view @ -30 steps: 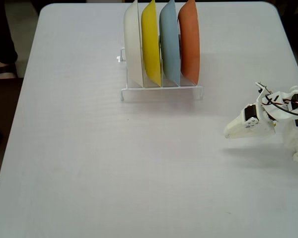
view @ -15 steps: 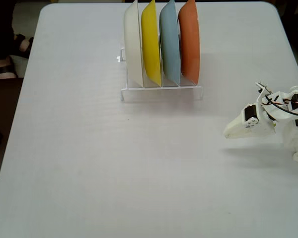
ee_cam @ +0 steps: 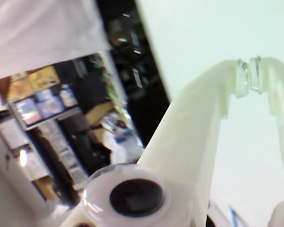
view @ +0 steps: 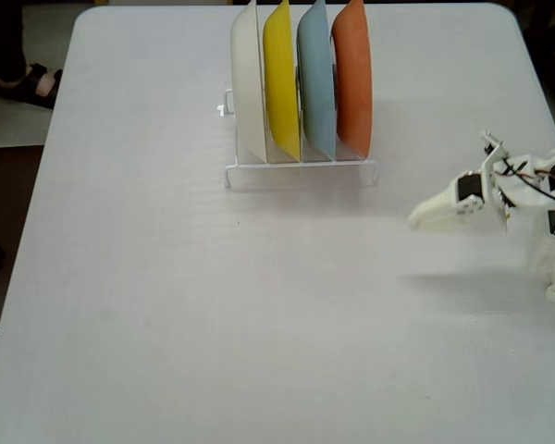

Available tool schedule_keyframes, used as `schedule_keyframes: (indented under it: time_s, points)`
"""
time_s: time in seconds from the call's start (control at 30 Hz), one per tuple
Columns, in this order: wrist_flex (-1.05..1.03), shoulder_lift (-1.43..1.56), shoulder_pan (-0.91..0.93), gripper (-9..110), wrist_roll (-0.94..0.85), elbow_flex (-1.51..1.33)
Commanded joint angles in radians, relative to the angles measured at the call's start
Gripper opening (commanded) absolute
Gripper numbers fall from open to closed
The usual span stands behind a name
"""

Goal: Please give me two plates.

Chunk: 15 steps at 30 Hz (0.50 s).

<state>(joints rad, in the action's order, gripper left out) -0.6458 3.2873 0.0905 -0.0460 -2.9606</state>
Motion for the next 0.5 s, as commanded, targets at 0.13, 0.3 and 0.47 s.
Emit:
schedule_keyframes:
  time_s: [0.13, 0.3, 0.47]
  points:
    - [-0.032, -0.1, 0.155, -1, -0.129, 0.356]
    - [-0.091, -0.314, 0.299, 0, -0.25, 0.588]
    - [-0.117, -0.489, 0.419, 11, -0.385, 0.765]
